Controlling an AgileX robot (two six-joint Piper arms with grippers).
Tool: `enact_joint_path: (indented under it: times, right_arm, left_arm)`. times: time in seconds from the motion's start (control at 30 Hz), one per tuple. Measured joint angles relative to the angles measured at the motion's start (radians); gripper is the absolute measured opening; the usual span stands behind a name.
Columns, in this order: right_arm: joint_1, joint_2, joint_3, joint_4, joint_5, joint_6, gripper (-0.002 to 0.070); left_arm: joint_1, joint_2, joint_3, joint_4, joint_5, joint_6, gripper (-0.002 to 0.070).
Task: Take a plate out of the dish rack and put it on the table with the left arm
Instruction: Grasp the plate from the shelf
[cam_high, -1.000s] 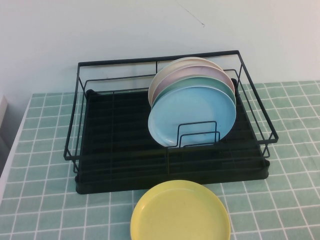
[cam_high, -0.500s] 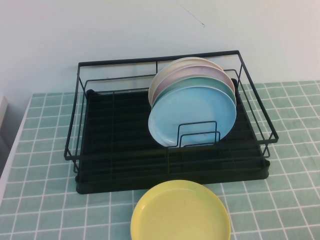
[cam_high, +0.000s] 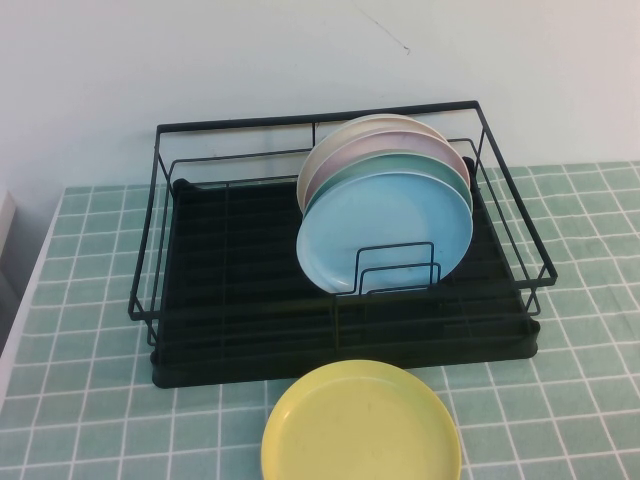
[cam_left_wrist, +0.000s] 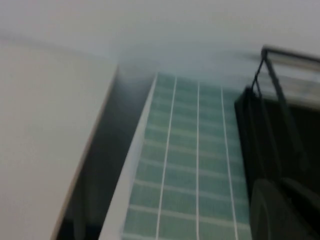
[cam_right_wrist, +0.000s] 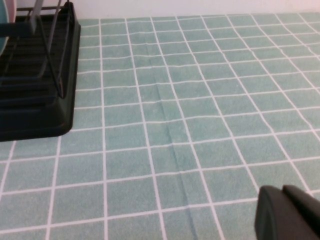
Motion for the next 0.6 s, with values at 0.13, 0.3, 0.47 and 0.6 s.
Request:
enact_joint_path:
  times: [0.13,0.3,0.47,0.6]
  right_arm:
    - [0.000,0.000,0.000,0.000,0.000,0.000,-0.0002]
    - [0.000,0.000,0.000,0.000,0.000,0.000,-0.0002]
    - [0.000,0.000,0.000,0.000,0.000,0.000,-0.0002]
    - [0.000,0.000,0.000,0.000,0.000,0.000,-0.0002]
  left_arm:
    - [0.000,0.116,0.006,-0.197,0.048,0.314,-0.0003]
    - [0.000,0.259,-0.008,-0.534,0.145,0.813,-0.0003]
    - [0.000,0.439,-0.078,-0.804,0.281,1.105,-0.0003]
    - [0.000,0.552,-0.175,-1.064,0.286,1.212,-0.0003]
